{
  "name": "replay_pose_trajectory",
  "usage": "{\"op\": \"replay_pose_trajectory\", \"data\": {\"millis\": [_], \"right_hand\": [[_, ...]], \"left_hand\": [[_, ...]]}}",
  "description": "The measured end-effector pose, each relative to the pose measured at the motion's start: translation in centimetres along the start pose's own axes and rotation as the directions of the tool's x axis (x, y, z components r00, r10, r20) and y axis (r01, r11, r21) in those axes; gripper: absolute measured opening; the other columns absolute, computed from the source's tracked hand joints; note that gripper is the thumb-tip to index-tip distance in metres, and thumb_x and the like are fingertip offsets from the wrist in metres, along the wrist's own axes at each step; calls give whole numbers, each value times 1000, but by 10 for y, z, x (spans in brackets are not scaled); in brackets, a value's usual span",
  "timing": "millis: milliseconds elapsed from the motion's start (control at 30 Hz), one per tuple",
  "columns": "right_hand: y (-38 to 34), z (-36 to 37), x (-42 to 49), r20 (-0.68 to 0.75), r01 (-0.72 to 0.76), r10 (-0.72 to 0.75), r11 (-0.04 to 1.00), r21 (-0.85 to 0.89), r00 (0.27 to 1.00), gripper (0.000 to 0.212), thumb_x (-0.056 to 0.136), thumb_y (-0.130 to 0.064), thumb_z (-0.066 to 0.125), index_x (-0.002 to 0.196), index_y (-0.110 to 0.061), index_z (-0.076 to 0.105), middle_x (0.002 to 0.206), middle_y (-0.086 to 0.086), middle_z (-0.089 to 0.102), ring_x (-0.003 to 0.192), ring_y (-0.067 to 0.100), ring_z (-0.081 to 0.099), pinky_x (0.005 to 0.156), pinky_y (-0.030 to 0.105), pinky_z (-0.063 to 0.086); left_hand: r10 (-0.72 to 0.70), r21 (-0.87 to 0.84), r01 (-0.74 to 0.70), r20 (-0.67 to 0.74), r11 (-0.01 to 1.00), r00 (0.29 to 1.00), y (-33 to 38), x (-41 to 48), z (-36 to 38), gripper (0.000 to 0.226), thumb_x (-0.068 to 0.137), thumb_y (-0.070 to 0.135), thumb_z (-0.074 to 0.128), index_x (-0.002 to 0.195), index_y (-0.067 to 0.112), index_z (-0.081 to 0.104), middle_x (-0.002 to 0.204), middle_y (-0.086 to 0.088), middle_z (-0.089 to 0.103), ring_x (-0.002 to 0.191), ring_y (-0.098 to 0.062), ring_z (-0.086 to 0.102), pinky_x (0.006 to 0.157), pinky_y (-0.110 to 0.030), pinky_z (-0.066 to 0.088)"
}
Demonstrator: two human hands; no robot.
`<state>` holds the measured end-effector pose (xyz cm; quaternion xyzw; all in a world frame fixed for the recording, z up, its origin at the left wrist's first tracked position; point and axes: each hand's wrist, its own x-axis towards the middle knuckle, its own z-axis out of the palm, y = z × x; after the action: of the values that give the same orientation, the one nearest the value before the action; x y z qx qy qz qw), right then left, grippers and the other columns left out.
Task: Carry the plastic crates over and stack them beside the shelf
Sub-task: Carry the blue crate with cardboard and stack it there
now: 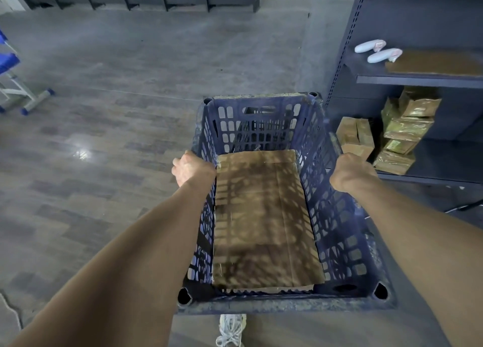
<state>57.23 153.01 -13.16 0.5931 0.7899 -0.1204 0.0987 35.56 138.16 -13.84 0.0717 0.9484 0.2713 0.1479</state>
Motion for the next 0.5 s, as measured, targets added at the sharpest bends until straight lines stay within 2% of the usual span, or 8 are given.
{"op": "replay_pose_trajectory", "data": {"millis": [67,167,300,500], "right_hand": [[-17,-3,20,-2,-25,25,1000,10,1000,28,86,3,56,113,0,59,110,15,60,108,34,60,76,33,48],[-42,-9,50,8,-58,58,998,28,998,25,86,3,55,111,1,60,104,15,59,106,36,59,77,34,50],[-70,-15,87,11,-109,109,993,52,994,29,86,3,55,115,1,58,116,17,59,111,37,57,86,39,52],[-101,-21,143,1,-123,124,990,65,992,28,86,0,58,113,1,61,114,16,60,107,35,60,71,33,47]], "left_hand": [[10,3,-10,17,1000,1000,13,28,3,45,85,3,53,129,12,55,133,-13,44,124,-29,41,102,-35,39],[25,7,-25,49,1000,998,34,69,7,47,86,2,52,132,13,52,135,-13,41,126,-30,40,103,-35,38],[75,4,-75,72,997,995,62,119,12,51,86,3,51,136,14,50,136,-14,41,126,-30,40,103,-36,38],[113,15,-115,89,993,990,101,183,27,52,85,3,50,136,15,50,135,-14,42,126,-32,41,103,-38,38]]}}
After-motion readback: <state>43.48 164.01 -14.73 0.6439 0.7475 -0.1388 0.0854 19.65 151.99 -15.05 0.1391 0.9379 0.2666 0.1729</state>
